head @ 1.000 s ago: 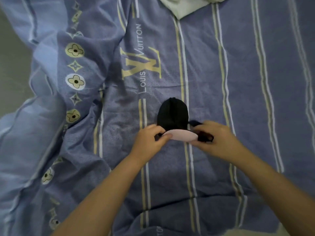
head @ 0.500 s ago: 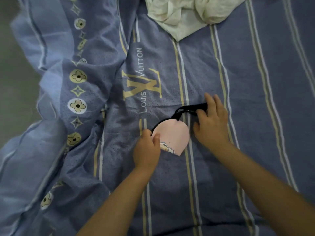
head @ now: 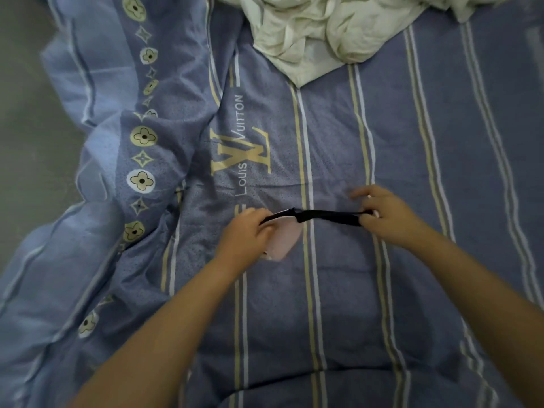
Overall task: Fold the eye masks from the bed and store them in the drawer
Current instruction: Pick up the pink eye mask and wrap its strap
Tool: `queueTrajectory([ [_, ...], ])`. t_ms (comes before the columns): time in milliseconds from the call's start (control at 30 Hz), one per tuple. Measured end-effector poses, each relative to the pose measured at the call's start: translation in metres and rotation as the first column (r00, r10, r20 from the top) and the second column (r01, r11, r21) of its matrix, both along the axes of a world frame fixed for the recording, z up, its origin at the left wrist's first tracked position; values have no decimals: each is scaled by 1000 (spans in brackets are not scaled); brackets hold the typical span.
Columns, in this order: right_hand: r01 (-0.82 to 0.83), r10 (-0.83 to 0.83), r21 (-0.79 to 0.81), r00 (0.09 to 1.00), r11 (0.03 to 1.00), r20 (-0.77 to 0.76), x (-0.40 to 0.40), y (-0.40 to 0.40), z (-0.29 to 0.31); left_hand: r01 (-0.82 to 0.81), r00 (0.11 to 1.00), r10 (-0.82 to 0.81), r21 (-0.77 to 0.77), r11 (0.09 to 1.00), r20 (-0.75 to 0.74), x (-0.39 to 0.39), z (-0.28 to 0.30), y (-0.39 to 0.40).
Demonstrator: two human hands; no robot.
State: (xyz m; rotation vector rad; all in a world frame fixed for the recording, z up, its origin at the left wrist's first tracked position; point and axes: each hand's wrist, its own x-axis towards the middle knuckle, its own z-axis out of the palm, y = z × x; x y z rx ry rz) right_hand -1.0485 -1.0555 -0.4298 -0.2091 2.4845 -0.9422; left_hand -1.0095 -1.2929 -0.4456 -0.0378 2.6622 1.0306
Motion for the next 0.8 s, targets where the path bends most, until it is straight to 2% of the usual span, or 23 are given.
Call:
queueTrajectory([
  [33, 87, -67, -187, 992, 979, 108, 5, 7, 23, 1, 998, -2, -11, 1000, -60, 3, 19, -8],
  [100, 230, -93, -533, 958, 814, 272, 19, 9, 68, 32, 978, -60, -141, 989, -201, 9, 54, -17],
  [167, 280, -49, -718, 945, 638, 324, 34, 1, 101, 9, 952, -78, -228, 974, -296, 17, 89, -15],
  [233, 297, 15, -845, 941, 445, 339, 49, -13, 139, -24, 933, -56, -218, 976, -354, 24, 126, -10],
  [267, 289, 87, -911, 941, 293, 326, 55, -19, 157, -38, 920, -48, -210, 977, -388, 27, 142, -8],
  [300, 287, 157, -953, 941, 97, 300, 60, -25, 174, -49, 905, -38, -194, 980, -424, 31, 157, -5],
  [367, 396, 128, -898, 917, -192, 377, 57, -27, 205, -78, 875, 21, -98, 992, -484, 37, 185, 1],
  [400, 439, 94, -865, 898, -242, 429, 56, -32, 217, -90, 854, 52, -48, 995, -517, 41, 199, 4],
  [433, 447, -50, -881, 887, -153, 459, 54, -36, 225, -107, 829, 91, 3, 994, -553, 44, 213, 7],
  [467, 439, -304, -896, 864, 67, 401, 50, -38, 234, -125, 801, 139, 64, 990, -582, 47, 227, 11],
  [500, 438, -506, -818, 835, 373, 216, 49, -41, 241, -153, 784, 208, 143, 978, -585, 49, 238, 15],
  [533, 403, -525, -639, 851, 655, -1, 51, -46, 247, -195, 769, 300, 239, 951, -564, 51, 251, 18],
  [567, 311, -401, -414, 904, 856, -150, 55, -52, 252, -245, 757, 397, 337, 909, -519, 51, 263, 21],
  [600, 192, -222, -190, 963, 963, -150, 61, -58, 255, -301, 743, 488, 423, 855, -458, 50, 273, 22],
  [633, 75, -77, -27, 995, 997, -67, 68, -65, 261, -348, 725, 560, 489, 800, -400, 47, 283, 23],
  [667, -18, 16, 61, 999, 998, 32, 75, -67, 268, -376, 713, 608, 542, 752, -350, 45, 289, 25],
  [700, -74, 66, 64, 991, 995, 117, 82, -63, 276, -380, 699, 641, 594, 709, -317, 43, 298, 25],
  [733, -109, 107, 0, 976, 994, 190, 88, -56, 286, -370, 688, 661, 639, 674, -300, 43, 307, 24],
  [767, -141, 170, -132, 955, 981, 243, 95, -49, 294, -357, 679, 674, 673, 648, -289, 44, 315, 21],
  [800, -198, 287, -315, 919, 928, 269, 101, -43, 303, -348, 670, 684, 692, 632, -288, 46, 322, 18],
])
